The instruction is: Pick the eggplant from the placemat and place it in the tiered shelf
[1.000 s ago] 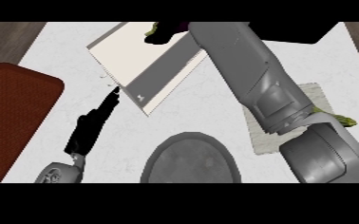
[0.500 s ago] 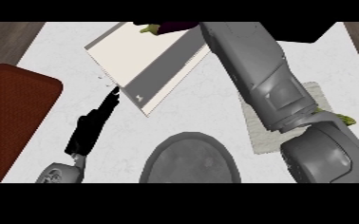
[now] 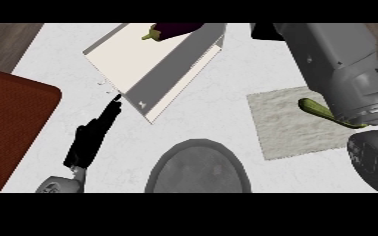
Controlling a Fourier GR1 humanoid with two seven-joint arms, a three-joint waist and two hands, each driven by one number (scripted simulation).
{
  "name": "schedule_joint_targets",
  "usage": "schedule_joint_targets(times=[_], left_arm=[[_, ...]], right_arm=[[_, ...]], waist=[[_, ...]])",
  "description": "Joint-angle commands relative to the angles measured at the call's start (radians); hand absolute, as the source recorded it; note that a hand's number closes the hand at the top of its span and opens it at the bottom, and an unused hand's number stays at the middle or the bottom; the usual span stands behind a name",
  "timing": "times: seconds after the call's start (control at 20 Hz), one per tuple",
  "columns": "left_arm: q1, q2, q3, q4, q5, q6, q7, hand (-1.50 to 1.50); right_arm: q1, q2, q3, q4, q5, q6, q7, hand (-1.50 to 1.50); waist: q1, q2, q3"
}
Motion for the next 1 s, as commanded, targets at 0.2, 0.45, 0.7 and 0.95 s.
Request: schedule_joint_targets(times=[0.2, 0.45, 0.7, 0.95], left_arm=[[-0.002, -0.007, 0.014, -0.011, 0.005, 0.002, 0.005, 0.00], [-0.010, -0.024, 0.013, 0.009, -0.003, 0.012, -0.001, 0.00], [-0.059, -0.016, 0.017, 0.027, -0.009, 0.000, 0.032, 0.00], [0.026, -0.025, -0.022, -0.026, -0.027, -0.002, -0.013, 0.00]], right_arm=[[0.122, -0.247, -0.010, 0.027, 0.006, 0.197, -0.028, -1.50], [0.190, -0.309, 0.002, 0.023, 0.024, 0.303, -0.130, -1.50], [0.197, -0.358, 0.006, 0.027, 0.032, 0.399, -0.167, -1.50], [0.211, -0.408, 0.028, 0.042, 0.065, 0.418, -0.171, -1.50]], waist=[[-0.009, 0.001, 0.001], [-0.001, 0.006, 0.002], [0.004, 0.010, 0.002], [0.026, 0.008, 0.003]])
